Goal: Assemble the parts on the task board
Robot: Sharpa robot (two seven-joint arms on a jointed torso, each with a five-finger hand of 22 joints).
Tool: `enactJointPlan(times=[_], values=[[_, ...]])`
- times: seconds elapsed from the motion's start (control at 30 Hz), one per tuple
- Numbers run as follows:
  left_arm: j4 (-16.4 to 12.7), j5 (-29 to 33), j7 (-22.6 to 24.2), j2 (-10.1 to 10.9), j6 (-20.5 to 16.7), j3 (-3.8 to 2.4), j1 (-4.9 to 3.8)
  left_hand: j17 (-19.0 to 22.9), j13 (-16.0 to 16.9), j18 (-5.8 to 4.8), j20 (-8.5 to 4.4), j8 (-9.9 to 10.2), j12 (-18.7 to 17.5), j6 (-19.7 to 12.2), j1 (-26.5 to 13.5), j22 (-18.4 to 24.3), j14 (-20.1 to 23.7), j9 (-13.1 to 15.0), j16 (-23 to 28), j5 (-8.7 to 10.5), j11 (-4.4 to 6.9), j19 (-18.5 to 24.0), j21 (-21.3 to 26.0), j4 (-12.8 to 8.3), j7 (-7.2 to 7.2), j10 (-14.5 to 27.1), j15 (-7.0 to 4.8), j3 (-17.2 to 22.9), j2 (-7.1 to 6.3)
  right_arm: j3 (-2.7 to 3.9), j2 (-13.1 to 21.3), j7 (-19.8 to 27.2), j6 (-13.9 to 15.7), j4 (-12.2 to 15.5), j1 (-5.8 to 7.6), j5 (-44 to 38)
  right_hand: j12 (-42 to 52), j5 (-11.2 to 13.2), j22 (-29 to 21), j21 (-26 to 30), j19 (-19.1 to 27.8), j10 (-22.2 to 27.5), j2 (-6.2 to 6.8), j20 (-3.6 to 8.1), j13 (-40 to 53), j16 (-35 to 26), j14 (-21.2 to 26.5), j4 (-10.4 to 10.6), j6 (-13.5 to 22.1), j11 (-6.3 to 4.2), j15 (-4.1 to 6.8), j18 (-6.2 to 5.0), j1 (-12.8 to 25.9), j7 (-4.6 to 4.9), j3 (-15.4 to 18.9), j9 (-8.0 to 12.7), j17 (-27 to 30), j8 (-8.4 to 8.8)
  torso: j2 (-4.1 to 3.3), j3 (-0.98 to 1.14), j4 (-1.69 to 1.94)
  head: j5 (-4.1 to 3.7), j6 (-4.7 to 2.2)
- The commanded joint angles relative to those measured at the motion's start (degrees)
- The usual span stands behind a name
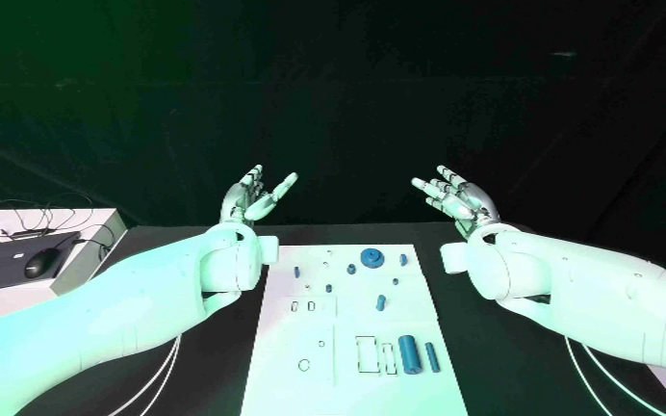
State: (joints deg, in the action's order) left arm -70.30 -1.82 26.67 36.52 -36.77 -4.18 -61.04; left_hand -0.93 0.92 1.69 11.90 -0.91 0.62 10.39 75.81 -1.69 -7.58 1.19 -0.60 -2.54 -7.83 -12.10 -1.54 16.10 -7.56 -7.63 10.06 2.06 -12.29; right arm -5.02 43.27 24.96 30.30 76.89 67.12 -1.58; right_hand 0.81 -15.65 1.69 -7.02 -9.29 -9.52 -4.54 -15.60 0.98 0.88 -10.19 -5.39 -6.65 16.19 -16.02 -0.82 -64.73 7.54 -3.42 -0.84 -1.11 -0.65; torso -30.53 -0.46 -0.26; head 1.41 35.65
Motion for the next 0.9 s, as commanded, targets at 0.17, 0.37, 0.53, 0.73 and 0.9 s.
enactJointPlan(times=[0.17, 0.37, 0.53, 0.73, 0.9], values=[[3.8, -3.3, -1.4, -1.6, 7.6, -0.70, -0.24, -0.2, 0.2, 1.28, 0.79, -0.5, 0.5, 1.8, 3.2, -0.1, -1.6, 0.2, -0.6, -0.35, -0.96, -0.8, -0.3, 0.8, -0.72, -1.4, 1.12, 0.5, 0.36, -1.47, -0.6, -4.6, -15.7, -4.5, 2.28, -3.8, 0.8, 0.0, 0.6, -3.5, -5.1, -9.2, 0.16, -0.28, 0.7, 1.0, -11.4, -3.1, -7.7, -0.47, 0.85, -2.55, -7.2, 8.62, -0.4, -0.7, -0.8, -0.82, 0.02, -0.02, -0.01, 0.00, 0.01], [3.6, -3.0, -0.7, -0.6, 10.6, -0.64, -0.03, -1.3, 1.0, 2.72, 1.88, -1.9, 1.8, 12.0, 3.8, -1.6, -16.1, 1.1, -2.6, -0.31, -4.14, -12.0, -3.4, -1.0, -2.62, -14.3, 2.69, 2.2, 4.50, -1.88, 0.4, -0.4, -10.6, -6.1, 1.96, -19.3, 1.5, 0.6, 2.3, -12.6, -23.9, -24.5, 0.78, 1.60, 1.4, 1.9, -29.4, -5.5, -19.9, -2.84, 3.56, -5.67, -12.1, 7.19, -0.6, -1.4, -1.6, -1.69, -0.27, -0.11, -0.02, -0.67, 1.37], [2.4, -4.0, -0.6, 0.7, 12.4, -0.61, 0.02, -3.0, 2.4, 7.28, 1.70, -4.5, 4.2, 30.2, 3.6, -4.3, -43.6, 2.0, -6.5, -0.64, -3.12, -35.6, -10.7, -6.3, -3.30, -42.6, 0.19, 0.9, 8.06, -1.87, 0.3, -0.9, -8.4, -6.5, 1.64, -27.3, 2.4, 0.8, 3.1, -16.9, -36.3, -42.3, 0.59, 4.80, 2.1, 3.5, -51.3, -6.7, -34.1, -5.50, 7.31, -7.28, -13.4, 5.51, -1.6, -2.1, -2.4, -2.56, -0.37, -0.03, -0.11, -0.55, 1.77], [-0.8, -6.6, -1.1, 3.1, 14.2, -0.60, 0.41, -4.6, 2.8, 10.97, -1.41, -6.3, 4.6, 48.8, 4.4, -5.7, -61.8, 2.7, -9.9, -0.62, 1.37, -49.5, -16.3, -10.4, -1.64, -60.0, -5.25, -0.1, 11.12, -1.84, 0.3, -3.3, -7.8, -6.2, 1.48, -38.6, 3.0, 0.9, 6.1, -23.7, -46.0, -56.9, 0.88, 10.43, 2.4, 6.2, -66.2, -8.0, -52.2, -9.48, 12.85, -7.05, -12.7, 3.00, -3.7, -3.0, -3.5, -3.81, -0.88, 0.19, -0.10, -0.72, 2.23], [-5.0, -8.7, -1.7, 5.9, 15.6, -0.61, 1.18, -8.3, 2.5, 10.09, -6.58, -5.3, 4.9, 53.2, 6.1, -8.6, -72.7, 2.6, -14.2, -0.44, 5.16, -58.7, -22.7, -13.0, -0.07, -70.4, -9.55, 0.0, 11.89, -1.76, 0.1, -6.3, -8.4, -5.7, 1.39, -47.4, 2.8, 0.1, 10.2, -30.9, -50.4, -63.3, 1.77, 15.16, 2.6, 8.5, -76.1, -8.5, -55.5, -12.00, 16.14, -5.30, -11.8, 1.46, -3.8, -3.0, -6.0, -3.09, -1.59, 0.36, -0.11, -0.86, 2.39]])
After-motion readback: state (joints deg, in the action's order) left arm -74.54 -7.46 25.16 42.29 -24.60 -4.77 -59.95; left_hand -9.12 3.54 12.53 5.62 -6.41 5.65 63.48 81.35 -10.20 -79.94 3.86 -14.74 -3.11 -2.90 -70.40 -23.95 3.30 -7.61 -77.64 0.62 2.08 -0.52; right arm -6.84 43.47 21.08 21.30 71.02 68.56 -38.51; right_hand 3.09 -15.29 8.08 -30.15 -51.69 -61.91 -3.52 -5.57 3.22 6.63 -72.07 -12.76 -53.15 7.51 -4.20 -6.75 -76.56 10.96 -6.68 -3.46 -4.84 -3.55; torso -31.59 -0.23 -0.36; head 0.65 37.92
